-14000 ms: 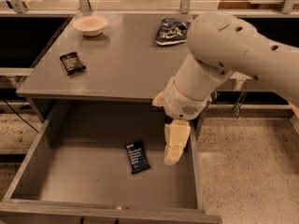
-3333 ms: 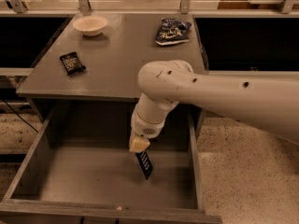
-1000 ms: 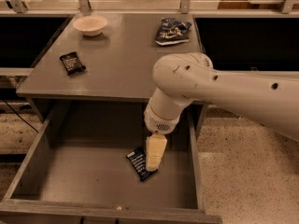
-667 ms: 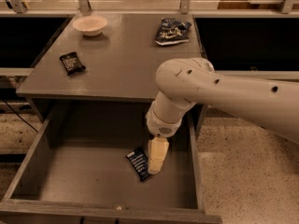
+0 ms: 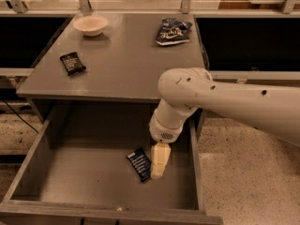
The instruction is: Pick rxbar blueberry from top drawer and place on counter
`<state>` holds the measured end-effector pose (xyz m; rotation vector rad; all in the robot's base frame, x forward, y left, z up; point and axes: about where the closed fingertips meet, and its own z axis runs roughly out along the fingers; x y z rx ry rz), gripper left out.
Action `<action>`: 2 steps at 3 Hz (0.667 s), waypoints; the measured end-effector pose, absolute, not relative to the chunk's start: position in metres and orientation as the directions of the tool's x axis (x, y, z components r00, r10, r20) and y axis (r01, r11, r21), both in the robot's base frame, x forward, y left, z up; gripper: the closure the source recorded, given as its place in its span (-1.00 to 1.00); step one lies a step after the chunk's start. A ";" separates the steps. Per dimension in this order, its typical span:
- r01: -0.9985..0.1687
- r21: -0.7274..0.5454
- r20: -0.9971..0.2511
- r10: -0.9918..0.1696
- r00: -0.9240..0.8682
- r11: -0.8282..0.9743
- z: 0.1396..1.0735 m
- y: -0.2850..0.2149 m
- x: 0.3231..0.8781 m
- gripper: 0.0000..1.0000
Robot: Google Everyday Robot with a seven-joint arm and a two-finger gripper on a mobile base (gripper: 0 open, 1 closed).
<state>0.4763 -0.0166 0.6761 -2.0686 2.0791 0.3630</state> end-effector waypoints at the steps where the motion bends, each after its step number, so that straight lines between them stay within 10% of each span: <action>1: -0.999 0.042 -0.301 -0.954 -0.011 -0.001 0.676 -0.017 0.476 -1.00; 2: -0.999 0.028 -0.330 -0.944 0.012 -0.023 0.673 -0.009 0.475 -1.00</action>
Offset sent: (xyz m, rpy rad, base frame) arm -0.0013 0.0185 -0.0081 0.0813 -0.0326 0.0483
